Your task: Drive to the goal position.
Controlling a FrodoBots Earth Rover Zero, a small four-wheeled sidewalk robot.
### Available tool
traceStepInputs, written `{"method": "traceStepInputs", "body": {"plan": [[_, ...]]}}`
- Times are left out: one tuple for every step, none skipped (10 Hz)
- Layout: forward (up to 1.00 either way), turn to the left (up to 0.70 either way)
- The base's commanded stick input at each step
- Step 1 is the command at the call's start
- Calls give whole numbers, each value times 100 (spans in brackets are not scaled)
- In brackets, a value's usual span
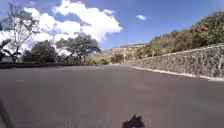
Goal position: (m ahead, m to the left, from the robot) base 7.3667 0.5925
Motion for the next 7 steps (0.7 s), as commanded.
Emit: {"method": "traceStepInputs", "body": {"plan": [[50, 0], [50, 0], [50, 0], [50, 0], [50, 0], [50, 0], [50, 0]]}}
